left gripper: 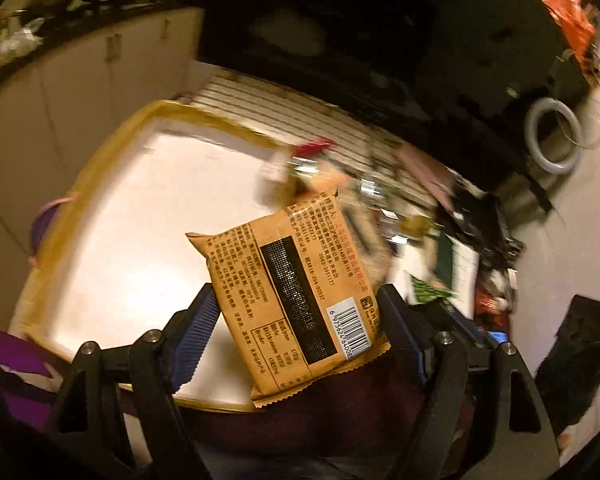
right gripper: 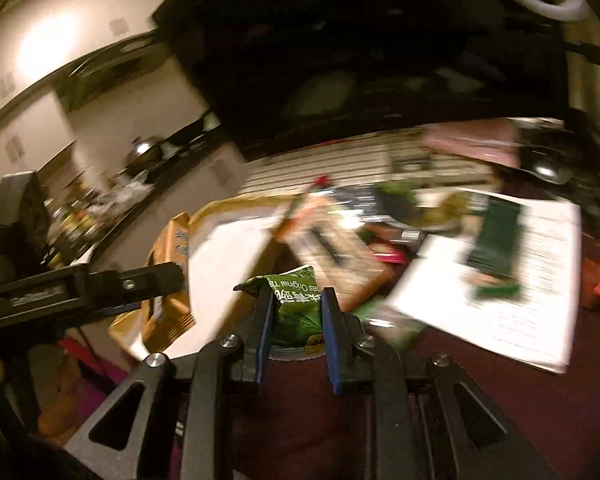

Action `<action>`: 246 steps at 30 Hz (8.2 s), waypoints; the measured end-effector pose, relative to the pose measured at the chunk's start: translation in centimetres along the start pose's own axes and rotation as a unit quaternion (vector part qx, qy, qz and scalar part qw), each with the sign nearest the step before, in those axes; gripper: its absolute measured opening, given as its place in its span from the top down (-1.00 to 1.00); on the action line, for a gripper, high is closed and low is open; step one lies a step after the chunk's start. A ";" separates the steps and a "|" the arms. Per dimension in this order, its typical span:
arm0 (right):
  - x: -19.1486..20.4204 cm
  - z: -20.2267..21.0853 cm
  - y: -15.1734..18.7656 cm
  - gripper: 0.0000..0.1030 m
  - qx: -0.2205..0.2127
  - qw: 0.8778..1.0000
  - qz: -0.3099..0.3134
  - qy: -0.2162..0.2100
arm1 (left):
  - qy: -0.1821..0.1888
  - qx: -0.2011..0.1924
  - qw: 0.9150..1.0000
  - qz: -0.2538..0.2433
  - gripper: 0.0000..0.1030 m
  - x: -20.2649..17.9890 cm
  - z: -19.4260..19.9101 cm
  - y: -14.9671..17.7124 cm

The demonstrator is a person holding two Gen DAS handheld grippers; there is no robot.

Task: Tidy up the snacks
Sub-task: 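Carry both packs over the white tray and open both tools to drop them, then move both open tools back over the snacks on the desk, then grasp the cream cracker pack with the left tool while the right tool grasps the clear green-labelled packet, then carry both packs over the white tray and open both tools to release them, then move both open tools back over the desk snacks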

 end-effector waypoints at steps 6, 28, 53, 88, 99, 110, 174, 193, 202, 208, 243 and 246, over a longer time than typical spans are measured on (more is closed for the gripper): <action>4.7 -6.0 0.2 0.58 0.051 0.996 0.056 -0.048 | -0.062 0.021 0.998 0.015 -0.55 6.8 -1.2 -0.2; 5.7 -12.3 -0.3 -0.04 0.089 0.995 0.043 -0.026 | -0.049 0.028 0.998 0.000 -0.69 10.6 -2.5 0.1; -7.5 0.1 0.4 -0.19 0.008 0.998 -0.049 0.049 | 0.061 -0.040 0.995 -0.061 -0.74 -2.4 -0.3 0.9; -8.2 -4.1 1.8 0.03 0.110 0.993 -0.003 0.043 | 0.061 0.027 0.997 -0.044 -0.74 -7.0 -3.2 1.1; -6.8 -2.3 2.6 0.66 0.093 0.993 0.029 0.067 | 0.048 0.079 0.995 -0.043 -0.74 -8.9 -7.0 -0.7; -9.6 0.6 0.8 0.66 -0.007 0.996 -0.054 0.076 | -0.034 0.101 0.994 -0.003 -0.74 -10.3 -13.7 -3.0; 4.3 -11.9 -2.9 0.66 0.080 0.994 0.012 -0.078 | -0.162 -0.071 0.984 -0.029 0.00 5.2 -1.1 -2.5; 4.3 -15.3 -0.7 0.59 0.158 0.986 0.004 -0.057 | -0.122 0.009 0.992 -0.021 -0.04 10.0 -5.4 -2.8; 3.5 -10.2 -1.8 0.07 0.097 0.989 -0.018 -0.112 | -0.098 -0.058 0.993 -0.037 -0.59 6.3 -2.2 -3.6; 0.6 -6.0 -1.6 -0.04 0.068 0.988 -0.053 -0.125 | -0.044 -0.071 0.994 -0.070 -0.64 1.1 -1.0 -2.5; -9.6 2.0 -0.6 -0.05 0.013 0.995 -0.097 -0.025 | 0.046 -0.002 0.996 -0.077 -0.65 -8.1 -3.3 1.0; -11.0 3.1 -1.4 -0.05 -0.006 0.994 -0.113 0.008 | 0.050 0.003 0.996 -0.072 -0.65 -8.3 -3.5 0.9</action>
Point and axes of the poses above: each gripper's, at about its wrist camera, not at the fingertips, and z roughly against the way its jaws point, x to its left, y to its underside, the point moved 7 cm from there along -z, roughly the way its jaws point, and after that the axes turned 4 degrees about -y, right-handed, at the moved point
